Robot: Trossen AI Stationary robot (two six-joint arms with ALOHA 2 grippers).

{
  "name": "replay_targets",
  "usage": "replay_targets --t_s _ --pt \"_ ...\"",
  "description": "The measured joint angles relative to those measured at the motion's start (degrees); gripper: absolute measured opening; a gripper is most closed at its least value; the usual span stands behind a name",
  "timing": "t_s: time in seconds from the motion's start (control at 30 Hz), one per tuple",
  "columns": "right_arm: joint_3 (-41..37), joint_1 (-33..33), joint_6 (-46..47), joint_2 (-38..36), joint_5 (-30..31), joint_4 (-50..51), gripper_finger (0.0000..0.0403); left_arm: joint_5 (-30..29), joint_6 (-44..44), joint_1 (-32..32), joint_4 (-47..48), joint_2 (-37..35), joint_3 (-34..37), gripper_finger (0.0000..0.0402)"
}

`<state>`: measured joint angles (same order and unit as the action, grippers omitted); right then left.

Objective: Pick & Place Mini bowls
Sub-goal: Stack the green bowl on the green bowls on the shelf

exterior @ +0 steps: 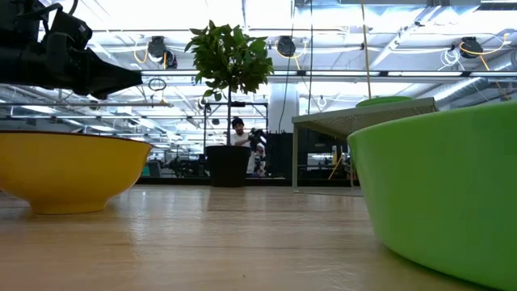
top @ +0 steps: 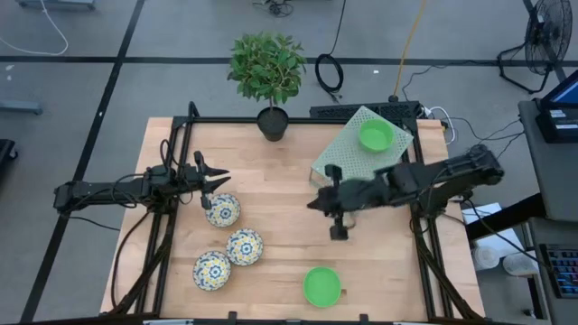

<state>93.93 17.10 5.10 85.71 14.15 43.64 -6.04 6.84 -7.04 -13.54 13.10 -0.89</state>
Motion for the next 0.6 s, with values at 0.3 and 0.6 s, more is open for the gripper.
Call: replay_targets --t_s 0.3,0.6 --pt "18.8 5.8 13.2 15.5 0.8 28.5 0.0000 0.0 0.0 0.0 0.0 0.0 0.0 0.0093" --pt "13.0 6.3 22.7 19.5 -16.6 25.0 0.0031 0.0 0.0 0.0 0.0 0.0 0.0 0.0093"
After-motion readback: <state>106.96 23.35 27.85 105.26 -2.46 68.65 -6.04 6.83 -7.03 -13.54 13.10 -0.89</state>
